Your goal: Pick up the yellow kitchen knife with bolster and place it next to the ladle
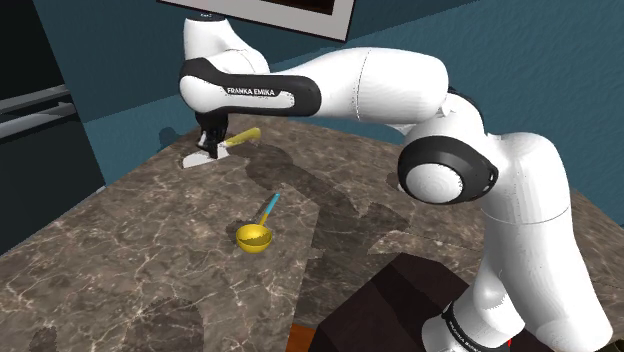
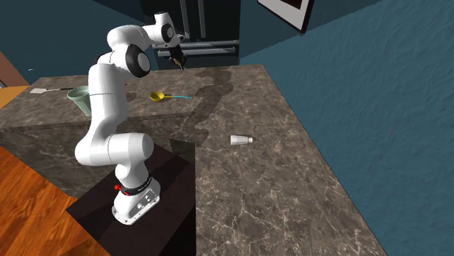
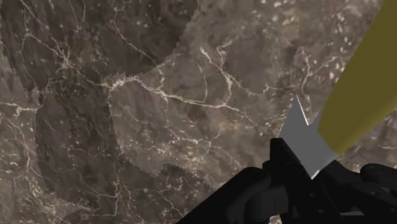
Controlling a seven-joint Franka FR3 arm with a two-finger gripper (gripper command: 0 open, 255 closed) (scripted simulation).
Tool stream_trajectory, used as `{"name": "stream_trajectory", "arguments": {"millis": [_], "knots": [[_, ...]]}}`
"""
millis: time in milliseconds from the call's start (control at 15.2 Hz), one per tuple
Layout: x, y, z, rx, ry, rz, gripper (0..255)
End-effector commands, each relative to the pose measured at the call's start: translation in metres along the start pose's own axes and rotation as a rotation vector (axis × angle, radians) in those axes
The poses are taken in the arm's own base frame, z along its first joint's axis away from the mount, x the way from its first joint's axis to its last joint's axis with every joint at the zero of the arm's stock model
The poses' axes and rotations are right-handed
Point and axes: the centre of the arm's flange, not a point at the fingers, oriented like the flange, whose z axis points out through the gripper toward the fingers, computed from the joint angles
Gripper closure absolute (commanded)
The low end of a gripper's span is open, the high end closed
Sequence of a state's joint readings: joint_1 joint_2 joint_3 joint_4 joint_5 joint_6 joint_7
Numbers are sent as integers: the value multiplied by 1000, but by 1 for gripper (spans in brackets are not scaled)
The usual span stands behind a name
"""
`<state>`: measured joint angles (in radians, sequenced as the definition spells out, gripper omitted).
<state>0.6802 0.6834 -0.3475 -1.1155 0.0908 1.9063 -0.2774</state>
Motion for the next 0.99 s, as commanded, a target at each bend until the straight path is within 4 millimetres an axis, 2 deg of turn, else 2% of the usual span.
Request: {"name": "stream_trajectory", "arguments": {"millis": [0,924], "knots": [[3,-1,9,0,0,1,255],[-5,-13,82,0,0,1,255]]}}
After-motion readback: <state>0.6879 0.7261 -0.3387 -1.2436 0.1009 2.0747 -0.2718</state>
